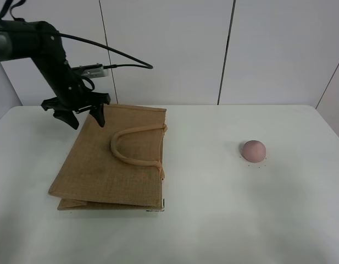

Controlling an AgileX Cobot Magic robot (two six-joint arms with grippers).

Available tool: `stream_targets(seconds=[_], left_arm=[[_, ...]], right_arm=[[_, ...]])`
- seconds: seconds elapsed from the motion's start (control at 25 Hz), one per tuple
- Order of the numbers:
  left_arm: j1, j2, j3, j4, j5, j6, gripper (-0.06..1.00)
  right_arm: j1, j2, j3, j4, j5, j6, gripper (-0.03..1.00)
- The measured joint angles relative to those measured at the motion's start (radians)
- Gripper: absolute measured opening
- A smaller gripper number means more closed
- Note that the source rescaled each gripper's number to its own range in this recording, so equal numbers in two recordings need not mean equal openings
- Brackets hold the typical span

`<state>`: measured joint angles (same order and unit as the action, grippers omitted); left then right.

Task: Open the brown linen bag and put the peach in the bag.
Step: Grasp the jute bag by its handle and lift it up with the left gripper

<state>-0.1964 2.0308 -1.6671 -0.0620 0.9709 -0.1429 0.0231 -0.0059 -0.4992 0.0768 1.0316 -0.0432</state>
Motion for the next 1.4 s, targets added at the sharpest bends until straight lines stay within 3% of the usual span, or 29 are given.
stream_targets(seconds=[0.2, 1.24, 1.4], left_arm=[[-0.083, 0.056, -0.019, 0.05, -0.05, -0.042, 0.97], [-0.106, 0.264, -0.036, 0.083, -0.179, -0.07, 0.96], [-0.106, 0.272, -0.036, 0.086, -0.184, -0.07, 0.9]], right_arm=[[0.0, 0.0, 0.0, 0.0, 0.0, 0.0, 1.0], [0.0, 0.0, 0.0, 0.0, 0.0, 0.0, 1.0], [0.0, 0.0, 0.0, 0.0, 0.0, 0.0, 1.0]])
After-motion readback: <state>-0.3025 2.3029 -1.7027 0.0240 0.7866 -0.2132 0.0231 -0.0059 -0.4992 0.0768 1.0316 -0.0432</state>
